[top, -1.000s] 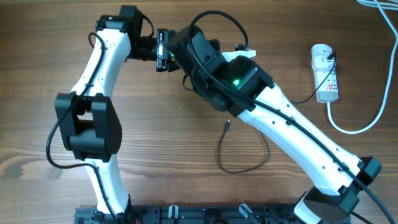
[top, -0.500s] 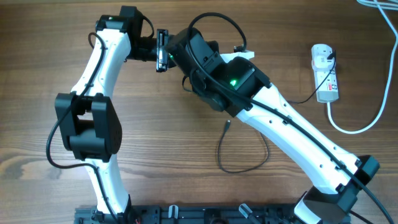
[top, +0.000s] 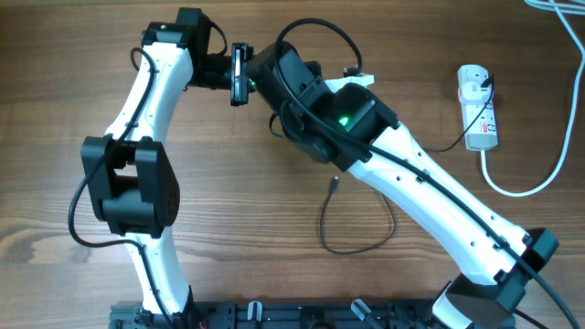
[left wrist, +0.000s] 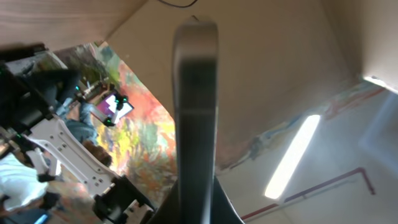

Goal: Plug charger to phone and switch on socket

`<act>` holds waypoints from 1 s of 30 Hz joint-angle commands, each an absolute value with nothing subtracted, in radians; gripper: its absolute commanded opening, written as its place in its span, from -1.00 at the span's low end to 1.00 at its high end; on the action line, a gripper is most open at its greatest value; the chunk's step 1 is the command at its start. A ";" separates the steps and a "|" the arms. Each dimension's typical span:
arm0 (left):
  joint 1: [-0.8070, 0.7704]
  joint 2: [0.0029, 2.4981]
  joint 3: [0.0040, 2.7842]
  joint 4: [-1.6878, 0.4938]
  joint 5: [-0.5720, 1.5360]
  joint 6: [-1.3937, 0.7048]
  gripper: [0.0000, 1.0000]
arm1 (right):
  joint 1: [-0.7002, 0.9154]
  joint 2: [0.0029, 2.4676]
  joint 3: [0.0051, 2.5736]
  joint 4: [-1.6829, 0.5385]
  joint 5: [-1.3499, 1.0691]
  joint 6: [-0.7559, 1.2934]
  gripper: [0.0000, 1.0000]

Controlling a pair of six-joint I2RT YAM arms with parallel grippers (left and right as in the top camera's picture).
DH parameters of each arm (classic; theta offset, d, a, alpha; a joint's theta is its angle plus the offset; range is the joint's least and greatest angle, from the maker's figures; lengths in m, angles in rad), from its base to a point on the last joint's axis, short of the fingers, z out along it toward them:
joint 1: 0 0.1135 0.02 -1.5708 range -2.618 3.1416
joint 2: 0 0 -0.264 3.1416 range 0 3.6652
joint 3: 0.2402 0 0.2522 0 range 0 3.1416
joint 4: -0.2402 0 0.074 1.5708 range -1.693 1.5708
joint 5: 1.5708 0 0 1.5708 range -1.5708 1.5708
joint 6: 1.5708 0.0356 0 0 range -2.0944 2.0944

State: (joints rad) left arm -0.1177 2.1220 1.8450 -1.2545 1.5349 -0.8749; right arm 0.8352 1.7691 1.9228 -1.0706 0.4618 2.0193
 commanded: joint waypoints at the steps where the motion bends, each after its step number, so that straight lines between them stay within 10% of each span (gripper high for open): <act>1: -0.116 2.096 1.859 -1.160 1.546 -0.871 -0.92 | 0.836 1.675 1.923 -1.095 0.578 1.844 0.47; 5: -0.107 2.096 1.859 -1.065 1.330 -0.707 -0.92 | 0.752 1.525 1.923 -1.121 0.521 1.412 0.98; 11: -0.100 2.067 1.859 -1.113 1.209 -0.264 -0.92 | 0.448 1.452 1.922 -1.409 0.193 0.794 0.99; 22: -0.103 1.751 1.854 -1.290 0.138 -0.377 -0.92 | 0.413 1.658 1.922 -1.560 0.099 0.758 0.99; 30: -0.061 1.751 1.850 -1.308 0.021 -0.427 -0.92 | 0.480 1.871 1.922 -1.607 -0.002 0.670 0.99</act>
